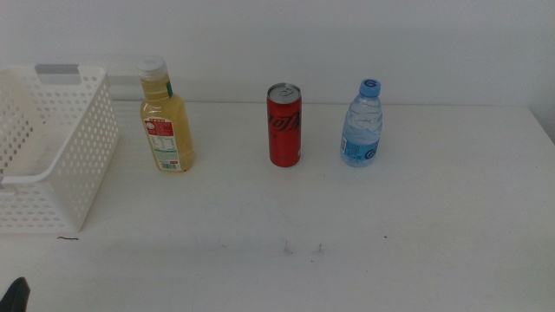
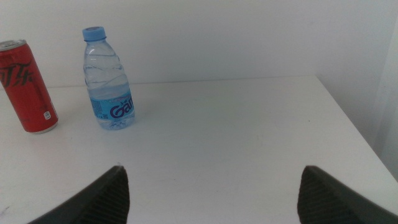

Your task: Use arms to grab the bottles and put them into the dustbin to the left of the table.

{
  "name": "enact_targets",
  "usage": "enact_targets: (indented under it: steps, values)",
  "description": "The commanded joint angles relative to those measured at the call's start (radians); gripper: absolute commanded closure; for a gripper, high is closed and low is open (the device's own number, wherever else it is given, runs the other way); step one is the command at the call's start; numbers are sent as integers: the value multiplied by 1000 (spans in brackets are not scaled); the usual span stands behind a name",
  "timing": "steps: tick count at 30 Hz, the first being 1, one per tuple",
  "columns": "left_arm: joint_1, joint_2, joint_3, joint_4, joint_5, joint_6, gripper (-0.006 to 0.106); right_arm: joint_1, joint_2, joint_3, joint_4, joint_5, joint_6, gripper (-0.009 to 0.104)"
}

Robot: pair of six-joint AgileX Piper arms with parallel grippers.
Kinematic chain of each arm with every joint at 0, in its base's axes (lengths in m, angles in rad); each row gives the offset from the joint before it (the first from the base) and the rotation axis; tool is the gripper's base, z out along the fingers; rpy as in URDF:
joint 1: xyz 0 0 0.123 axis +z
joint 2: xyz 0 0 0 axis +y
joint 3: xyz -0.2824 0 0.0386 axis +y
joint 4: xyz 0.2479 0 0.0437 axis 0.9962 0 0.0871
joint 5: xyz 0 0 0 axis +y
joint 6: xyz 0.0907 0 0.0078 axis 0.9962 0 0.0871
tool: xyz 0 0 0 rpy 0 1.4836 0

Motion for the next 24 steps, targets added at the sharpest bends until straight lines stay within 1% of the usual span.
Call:
enact_targets:
  steps: [1, 2, 4, 7, 11, 15, 17, 20, 24]
  values:
    - [-1, -3, -1, 2, -7, -7, 7, -6, -5, 3, -12, -9, -6, 4]
    - [-1, -3, -1, 2, -7, -7, 7, -6, -5, 3, -12, -9, -6, 4]
    - [-37, 33, -1, -36, -47, -7, 7, -6, -5, 3, -12, -9, -6, 4]
    - [-150, 236, -2, -36, -200, -7, 7, -6, -5, 3, -12, -9, -6, 4]
    - [-328, 574, -15, -36, -522, -7, 7, -6, -5, 3, -12, -9, -6, 4]
    - [-501, 917, -15, -78, -896, -7, 7, -6, -5, 3, -12, -9, -6, 4]
    - [-552, 1050, -15, -97, -1055, -7, 7, -6, -5, 3, -12, -9, -6, 4]
    - [-578, 1212, -15, -97, -1283, -7, 7, -6, -5, 3, -12, -9, -6, 4]
    - [-578, 1336, -15, -96, -1466, -7, 7, -6, -5, 3, -12, -9, -6, 4]
